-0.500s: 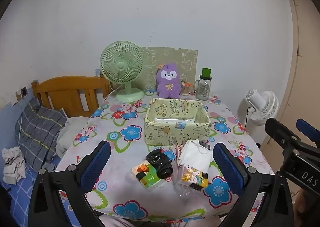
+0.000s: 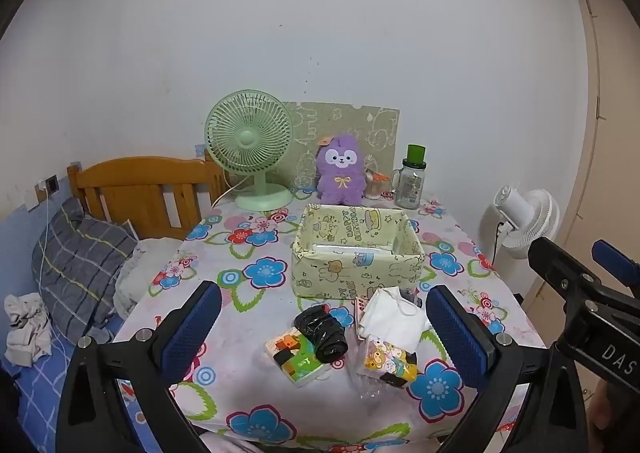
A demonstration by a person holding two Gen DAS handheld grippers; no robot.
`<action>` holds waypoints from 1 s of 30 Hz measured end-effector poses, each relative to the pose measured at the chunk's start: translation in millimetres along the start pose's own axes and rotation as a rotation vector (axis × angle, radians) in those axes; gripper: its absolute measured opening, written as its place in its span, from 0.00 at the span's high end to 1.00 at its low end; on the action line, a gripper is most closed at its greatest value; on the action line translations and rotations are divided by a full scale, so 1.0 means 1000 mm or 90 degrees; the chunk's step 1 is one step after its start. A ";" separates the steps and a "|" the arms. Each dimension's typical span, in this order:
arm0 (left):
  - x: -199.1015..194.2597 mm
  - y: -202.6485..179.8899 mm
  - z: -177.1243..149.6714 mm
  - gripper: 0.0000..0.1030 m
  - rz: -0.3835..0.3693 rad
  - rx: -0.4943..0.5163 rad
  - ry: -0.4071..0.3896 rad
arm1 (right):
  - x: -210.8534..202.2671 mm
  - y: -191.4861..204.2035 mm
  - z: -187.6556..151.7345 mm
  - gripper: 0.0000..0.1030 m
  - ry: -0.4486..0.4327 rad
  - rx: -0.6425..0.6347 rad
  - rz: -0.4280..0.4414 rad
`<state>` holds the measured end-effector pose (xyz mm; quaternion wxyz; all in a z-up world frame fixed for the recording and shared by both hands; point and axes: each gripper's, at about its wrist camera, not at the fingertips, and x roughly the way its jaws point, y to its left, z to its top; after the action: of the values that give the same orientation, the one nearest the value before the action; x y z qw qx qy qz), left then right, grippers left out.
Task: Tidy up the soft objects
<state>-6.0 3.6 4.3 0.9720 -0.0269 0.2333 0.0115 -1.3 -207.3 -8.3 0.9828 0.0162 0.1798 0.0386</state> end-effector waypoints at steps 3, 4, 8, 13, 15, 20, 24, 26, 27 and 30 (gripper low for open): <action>0.004 -0.001 0.001 0.00 0.003 0.003 0.002 | 0.000 0.000 0.001 0.00 0.000 -0.001 0.002; 0.004 -0.003 0.002 0.00 0.004 0.003 0.001 | 0.000 -0.001 0.002 0.00 -0.001 -0.001 0.003; 0.003 -0.004 0.001 0.00 0.008 0.004 0.000 | 0.000 0.001 0.003 0.00 -0.002 -0.008 0.006; 0.003 -0.003 0.001 0.00 0.011 0.002 -0.001 | 0.004 0.003 0.002 0.00 -0.001 -0.010 0.008; 0.003 -0.002 0.001 0.00 0.011 0.002 0.000 | 0.002 0.003 -0.001 0.00 -0.003 -0.010 0.008; 0.004 -0.003 0.000 0.00 0.011 0.002 0.001 | 0.004 0.004 -0.003 0.00 -0.003 -0.012 0.009; 0.005 -0.002 0.000 0.00 0.011 0.002 0.001 | 0.005 0.006 -0.002 0.00 -0.001 -0.013 0.010; 0.005 -0.002 0.000 0.00 0.011 0.001 0.001 | 0.005 0.006 -0.003 0.00 -0.002 -0.013 0.010; 0.005 -0.002 0.000 0.00 0.011 0.001 0.001 | 0.005 0.006 -0.003 0.00 -0.002 -0.013 0.010; 0.005 -0.003 -0.001 0.00 0.012 0.001 0.001 | 0.005 0.006 -0.002 0.00 -0.001 -0.012 0.010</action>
<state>-1.4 0.9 1.2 0.9717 -0.0239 0.2343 0.0204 2.5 -201.3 -12.1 0.9827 0.0081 0.1787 0.0484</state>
